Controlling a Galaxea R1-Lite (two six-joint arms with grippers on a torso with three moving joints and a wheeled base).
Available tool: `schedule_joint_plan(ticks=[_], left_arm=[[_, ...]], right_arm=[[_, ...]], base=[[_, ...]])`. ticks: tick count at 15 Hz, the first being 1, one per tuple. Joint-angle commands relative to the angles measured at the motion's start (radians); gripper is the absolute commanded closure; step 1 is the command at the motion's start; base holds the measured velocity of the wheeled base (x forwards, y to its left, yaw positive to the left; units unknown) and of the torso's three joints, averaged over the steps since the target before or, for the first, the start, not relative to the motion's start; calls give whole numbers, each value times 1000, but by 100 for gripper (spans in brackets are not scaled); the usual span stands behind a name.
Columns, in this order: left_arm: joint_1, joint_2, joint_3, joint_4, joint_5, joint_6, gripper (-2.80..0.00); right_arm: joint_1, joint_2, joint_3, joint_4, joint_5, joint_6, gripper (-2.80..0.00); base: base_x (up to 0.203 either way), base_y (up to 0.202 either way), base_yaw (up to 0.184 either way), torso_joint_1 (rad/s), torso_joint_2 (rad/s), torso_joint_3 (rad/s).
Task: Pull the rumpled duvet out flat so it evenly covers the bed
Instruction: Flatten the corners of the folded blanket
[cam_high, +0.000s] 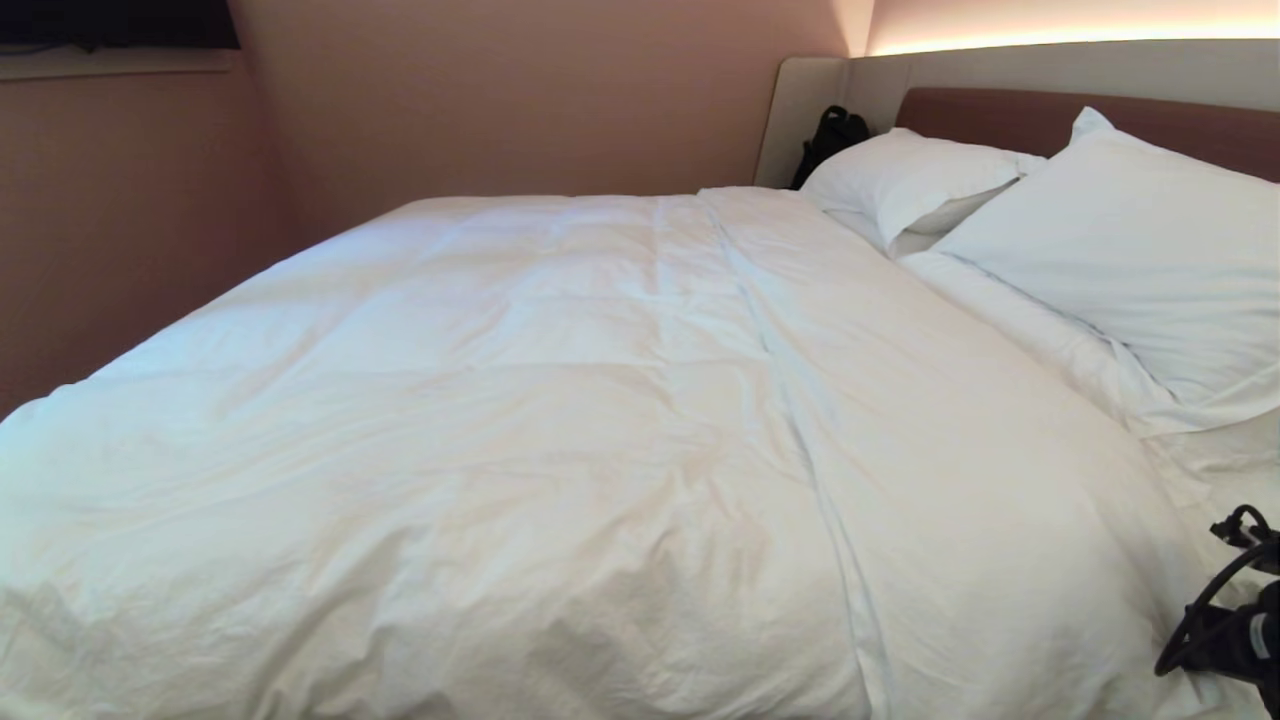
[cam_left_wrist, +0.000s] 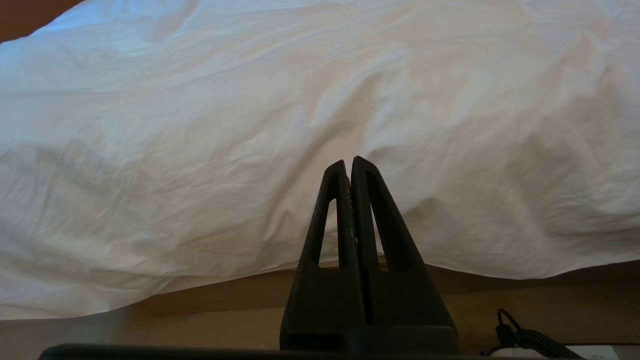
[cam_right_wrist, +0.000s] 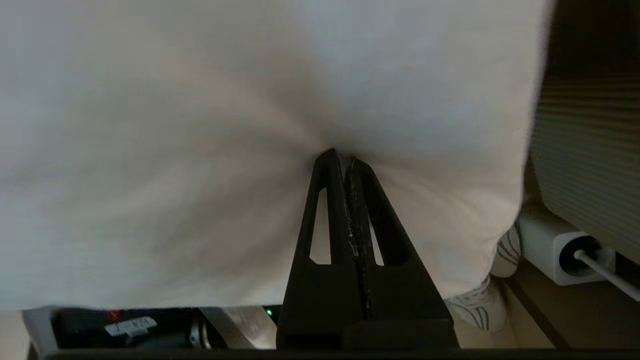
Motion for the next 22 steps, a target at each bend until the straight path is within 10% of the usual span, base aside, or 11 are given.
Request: schedule_joint_plan(ticks=[1, 22], left_arm=[[0, 0, 0, 0, 0, 1, 0], [0, 0, 0, 0, 0, 1, 0]], right_arm=[[0, 92, 26, -155, -1, -44, 0], [-10, 175, 42, -152, -116, -139, 0]], base=[[0, 0, 0, 0, 0, 0], [0, 0, 0, 0, 0, 0]])
